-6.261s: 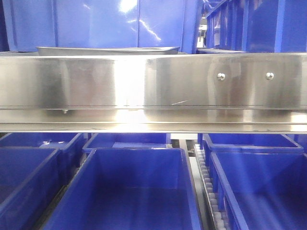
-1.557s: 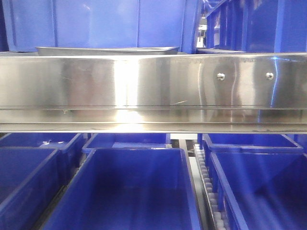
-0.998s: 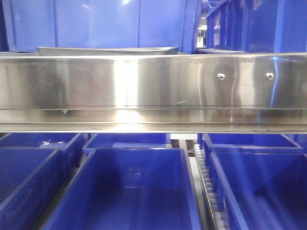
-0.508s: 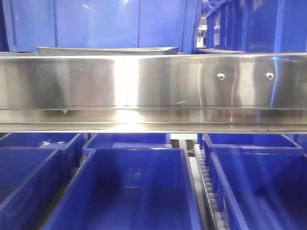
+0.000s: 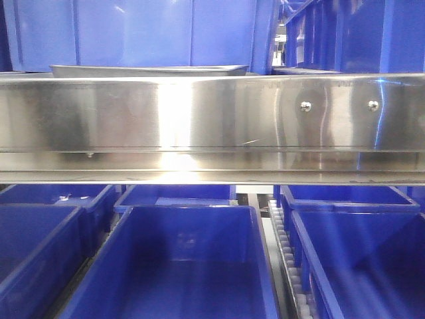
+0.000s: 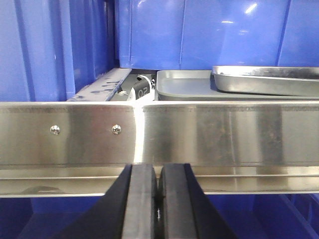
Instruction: Stack silver trays without gaps
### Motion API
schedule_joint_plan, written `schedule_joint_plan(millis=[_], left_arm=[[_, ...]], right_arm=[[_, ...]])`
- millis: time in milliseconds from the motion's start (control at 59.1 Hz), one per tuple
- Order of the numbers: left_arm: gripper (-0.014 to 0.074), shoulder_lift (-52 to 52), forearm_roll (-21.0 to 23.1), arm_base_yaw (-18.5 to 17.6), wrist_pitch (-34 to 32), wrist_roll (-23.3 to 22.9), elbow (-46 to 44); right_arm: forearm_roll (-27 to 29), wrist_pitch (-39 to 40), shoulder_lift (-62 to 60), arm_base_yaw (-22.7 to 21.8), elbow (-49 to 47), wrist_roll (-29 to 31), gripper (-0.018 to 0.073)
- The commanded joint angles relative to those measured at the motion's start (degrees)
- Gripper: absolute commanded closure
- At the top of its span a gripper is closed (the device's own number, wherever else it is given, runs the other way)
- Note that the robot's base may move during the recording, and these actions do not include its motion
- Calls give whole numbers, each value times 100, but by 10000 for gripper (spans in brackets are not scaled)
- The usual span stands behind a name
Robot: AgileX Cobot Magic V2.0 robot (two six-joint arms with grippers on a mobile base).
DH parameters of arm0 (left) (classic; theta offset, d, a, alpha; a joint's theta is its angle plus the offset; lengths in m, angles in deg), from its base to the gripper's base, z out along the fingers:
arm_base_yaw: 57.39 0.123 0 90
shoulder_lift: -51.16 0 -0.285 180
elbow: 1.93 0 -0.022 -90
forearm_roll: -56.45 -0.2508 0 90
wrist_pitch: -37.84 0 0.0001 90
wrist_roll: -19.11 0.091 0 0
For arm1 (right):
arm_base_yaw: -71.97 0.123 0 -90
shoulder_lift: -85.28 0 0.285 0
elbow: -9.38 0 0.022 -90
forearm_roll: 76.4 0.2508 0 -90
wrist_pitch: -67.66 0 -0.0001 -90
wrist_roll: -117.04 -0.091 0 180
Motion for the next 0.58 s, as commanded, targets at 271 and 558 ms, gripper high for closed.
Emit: schedule_joint_plan(millis=[271, 558], left_arm=[[604, 34, 40, 9, -83, 21, -13], [604, 34, 40, 9, -83, 21, -13]], right_arm=[[-44, 173, -21, -21, -2, 31, 640], [-44, 173, -21, -21, -2, 31, 640]])
